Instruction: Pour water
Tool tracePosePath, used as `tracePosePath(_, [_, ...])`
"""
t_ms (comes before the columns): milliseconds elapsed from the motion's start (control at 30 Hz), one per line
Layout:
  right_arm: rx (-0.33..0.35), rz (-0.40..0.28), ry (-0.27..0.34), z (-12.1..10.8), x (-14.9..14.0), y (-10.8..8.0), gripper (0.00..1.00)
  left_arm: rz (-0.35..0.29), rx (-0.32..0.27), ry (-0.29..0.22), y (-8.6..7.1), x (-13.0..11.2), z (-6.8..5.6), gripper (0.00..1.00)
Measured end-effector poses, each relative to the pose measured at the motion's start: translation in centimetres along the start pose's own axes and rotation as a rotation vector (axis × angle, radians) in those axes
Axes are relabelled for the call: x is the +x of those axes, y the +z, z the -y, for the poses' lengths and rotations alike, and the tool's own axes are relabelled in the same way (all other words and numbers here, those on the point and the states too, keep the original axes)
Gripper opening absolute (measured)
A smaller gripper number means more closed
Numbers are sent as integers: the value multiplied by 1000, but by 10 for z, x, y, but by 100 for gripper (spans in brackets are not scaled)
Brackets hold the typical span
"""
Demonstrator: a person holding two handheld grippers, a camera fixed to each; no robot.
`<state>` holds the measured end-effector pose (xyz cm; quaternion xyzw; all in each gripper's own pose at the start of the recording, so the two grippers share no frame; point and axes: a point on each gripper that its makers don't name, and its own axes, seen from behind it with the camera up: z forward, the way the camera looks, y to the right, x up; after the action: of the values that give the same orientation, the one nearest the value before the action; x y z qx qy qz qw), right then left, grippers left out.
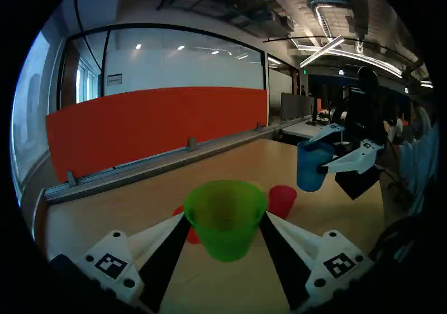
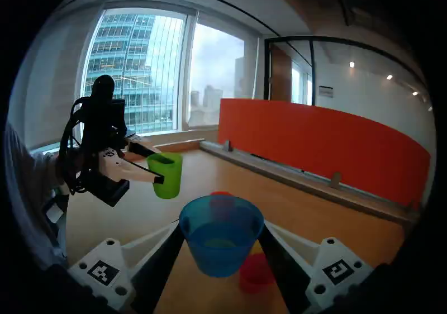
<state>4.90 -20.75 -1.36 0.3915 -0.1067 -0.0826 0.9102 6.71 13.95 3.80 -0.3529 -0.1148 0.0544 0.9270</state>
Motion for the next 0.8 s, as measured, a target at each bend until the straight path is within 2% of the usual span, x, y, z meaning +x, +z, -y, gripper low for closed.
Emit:
tracePosePath(333, [-9,-37,-4,-2,11,-1,91,-91,-12,-19,-15,22,-15,86])
tracePosePath(800, [-8,-102,-21,-2,34,3,92,-139,-29,-7,-29,34,-37,86])
